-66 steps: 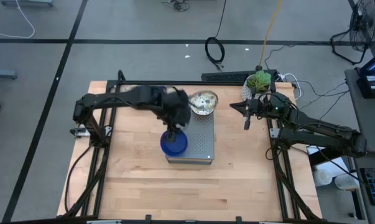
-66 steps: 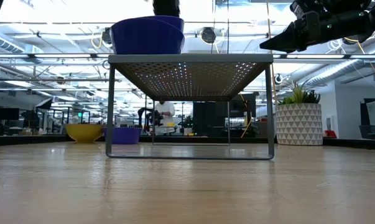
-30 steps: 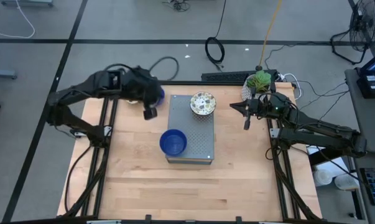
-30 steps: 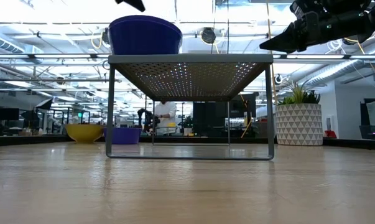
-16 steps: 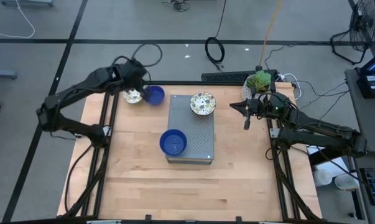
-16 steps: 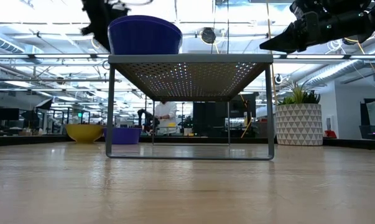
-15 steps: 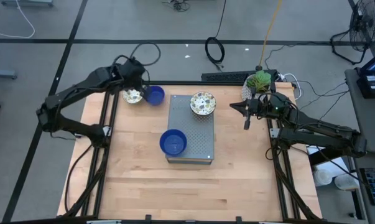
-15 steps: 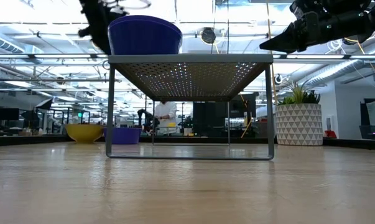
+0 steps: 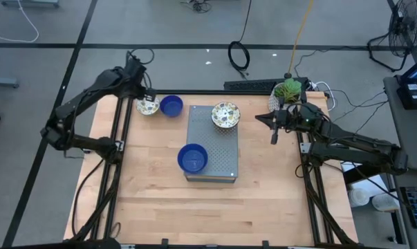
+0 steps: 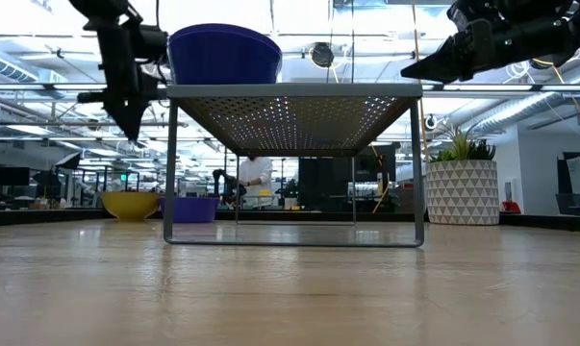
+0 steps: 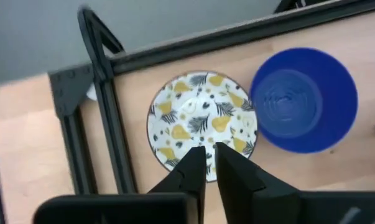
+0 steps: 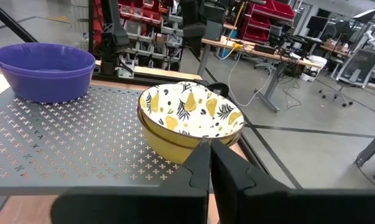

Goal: Pick & Place Mini bowls
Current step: Stack the yellow patterned bowl on top of the yellow patterned bowl on the shelf

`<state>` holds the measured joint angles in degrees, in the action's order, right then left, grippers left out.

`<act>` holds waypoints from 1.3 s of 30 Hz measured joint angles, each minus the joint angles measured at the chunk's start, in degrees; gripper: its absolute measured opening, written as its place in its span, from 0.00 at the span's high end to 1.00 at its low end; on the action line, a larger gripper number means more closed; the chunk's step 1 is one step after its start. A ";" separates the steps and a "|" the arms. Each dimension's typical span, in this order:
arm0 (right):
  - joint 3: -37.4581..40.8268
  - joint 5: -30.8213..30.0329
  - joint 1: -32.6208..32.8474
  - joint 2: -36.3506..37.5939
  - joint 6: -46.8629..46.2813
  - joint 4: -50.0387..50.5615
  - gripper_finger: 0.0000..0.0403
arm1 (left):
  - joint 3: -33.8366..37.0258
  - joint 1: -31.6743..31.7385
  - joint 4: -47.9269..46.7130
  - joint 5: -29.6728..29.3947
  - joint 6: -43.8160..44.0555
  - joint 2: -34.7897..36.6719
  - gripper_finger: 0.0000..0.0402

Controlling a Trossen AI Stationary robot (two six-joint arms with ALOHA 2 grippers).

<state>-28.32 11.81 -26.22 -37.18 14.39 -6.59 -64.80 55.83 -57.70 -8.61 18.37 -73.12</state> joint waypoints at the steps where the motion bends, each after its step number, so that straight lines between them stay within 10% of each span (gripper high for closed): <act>1: 0.00 0.00 0.00 -0.21 0.00 -0.01 1.00 | 0.43 1.14 0.21 1.03 -0.21 0.00 0.88; 15: 0.00 0.12 -0.04 -4.18 0.96 -1.75 1.00 | 2.46 2.57 0.32 8.71 -1.54 -5.34 0.50; 39: 0.00 0.00 -0.04 -4.08 1.26 -1.73 1.00 | 2.46 -3.48 0.79 7.03 -9.28 -24.41 0.47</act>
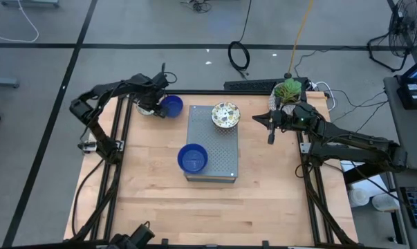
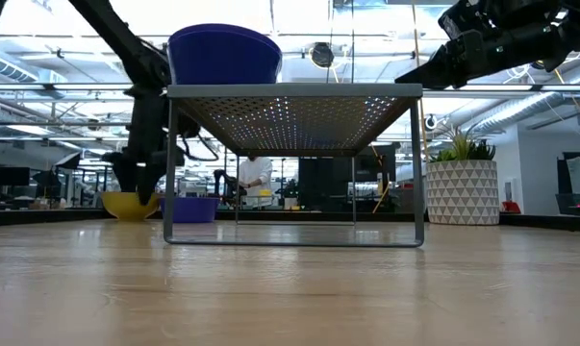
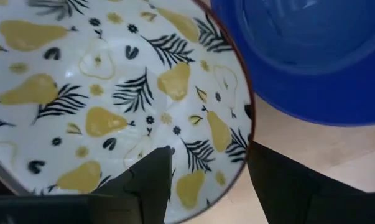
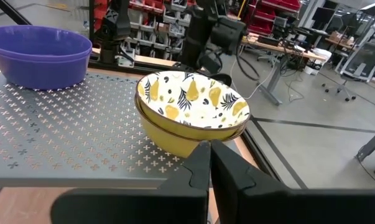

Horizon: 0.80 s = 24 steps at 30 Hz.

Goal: Pick & Place Mini bowls
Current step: Stack the yellow patterned bowl on top of the yellow patterned bowl on the shelf

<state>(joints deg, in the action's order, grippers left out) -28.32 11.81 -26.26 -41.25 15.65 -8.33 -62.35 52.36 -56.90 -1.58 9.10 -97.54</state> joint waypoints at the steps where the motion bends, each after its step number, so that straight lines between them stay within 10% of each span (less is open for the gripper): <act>1: 0.00 0.00 0.00 0.00 -0.06 -0.01 1.00 | 0.00 0.00 0.00 0.00 -0.19 -0.61 0.47; 24: 0.00 0.00 -0.02 0.00 -0.10 0.02 1.00 | -0.02 -11.17 -10.39 9.78 -4.49 -2.12 0.47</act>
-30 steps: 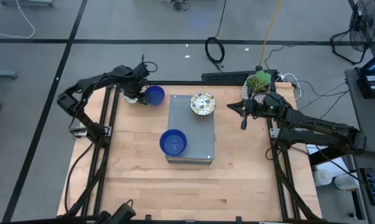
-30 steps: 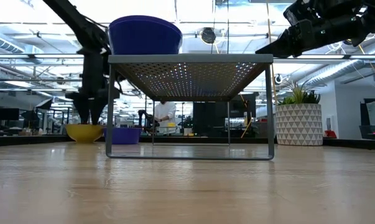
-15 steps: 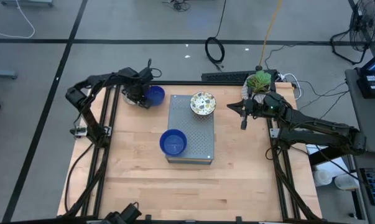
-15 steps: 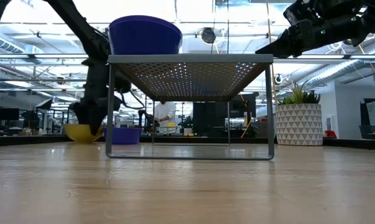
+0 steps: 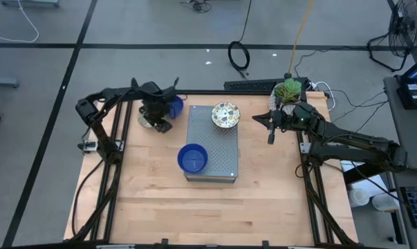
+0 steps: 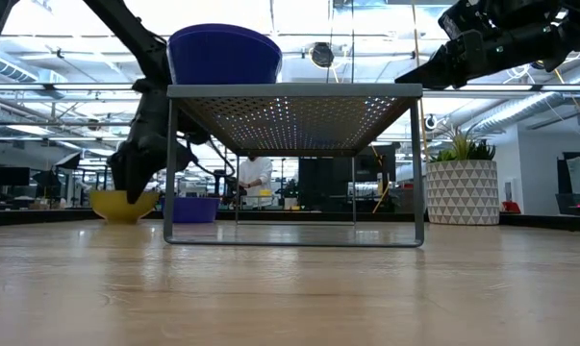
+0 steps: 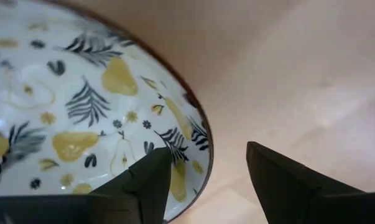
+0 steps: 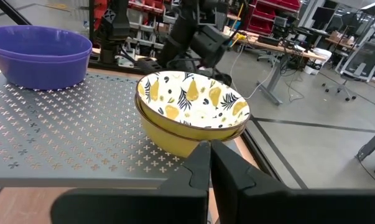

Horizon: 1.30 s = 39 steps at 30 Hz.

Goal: Pick & Place Mini bowls
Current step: Stack the yellow patterned bowl on top of the yellow patterned bowl on the shelf

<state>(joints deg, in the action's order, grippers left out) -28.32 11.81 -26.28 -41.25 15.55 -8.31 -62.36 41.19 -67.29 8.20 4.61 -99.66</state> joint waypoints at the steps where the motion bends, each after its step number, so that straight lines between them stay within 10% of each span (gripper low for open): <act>1: 0.00 0.00 0.00 0.00 0.00 0.01 1.00 | 0.02 -0.91 -0.19 0.64 0.04 0.00 0.47; 13: 0.00 0.00 0.00 0.02 -0.02 -0.01 1.00 | 0.02 -9.86 1.10 -1.01 2.04 2.67 0.47; 30: 0.00 0.16 0.02 0.02 -0.28 -0.03 1.00 | 3.74 -0.73 -2.86 -19.99 32.41 17.49 0.47; 39: 0.00 0.20 0.02 0.02 -0.28 -0.05 1.00 | 14.76 5.00 9.71 -15.17 21.75 16.77 0.47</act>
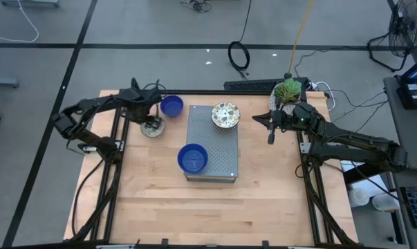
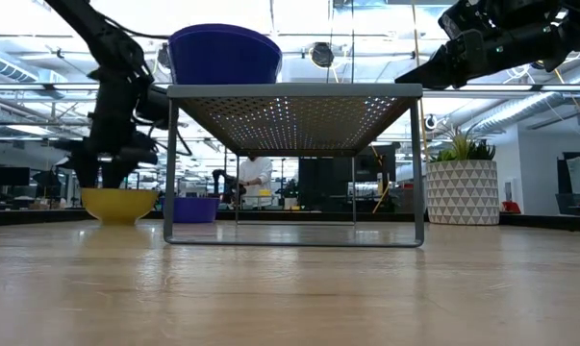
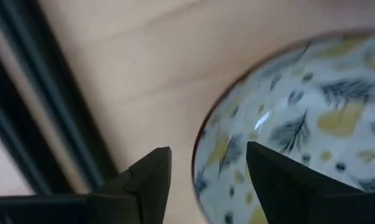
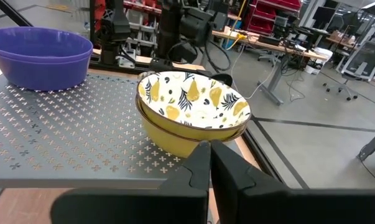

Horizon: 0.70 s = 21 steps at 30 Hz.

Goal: Pick & Place Mini bowls
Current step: Stack the yellow patterned bowl on top of the yellow patterned bowl on the shelf

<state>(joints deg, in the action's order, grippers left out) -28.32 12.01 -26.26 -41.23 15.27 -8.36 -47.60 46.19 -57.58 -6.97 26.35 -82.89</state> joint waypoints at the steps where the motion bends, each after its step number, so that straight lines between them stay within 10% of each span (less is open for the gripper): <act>1: 0.00 0.00 0.00 0.00 0.00 0.00 1.00 | 0.45 0.33 1.50 0.06 -0.64 0.11 0.47; 15: 0.00 0.00 0.00 0.00 -0.89 -0.42 1.00 | 1.12 1.05 4.77 0.97 -3.22 0.09 0.48; 21: 0.00 0.00 -0.01 0.00 -0.87 -0.39 1.00 | 1.12 1.05 4.82 0.51 -3.69 0.09 0.64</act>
<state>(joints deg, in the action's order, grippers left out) -28.32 12.01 -26.27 -41.23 14.39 -8.75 -46.48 47.24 -52.76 -6.46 22.66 -82.81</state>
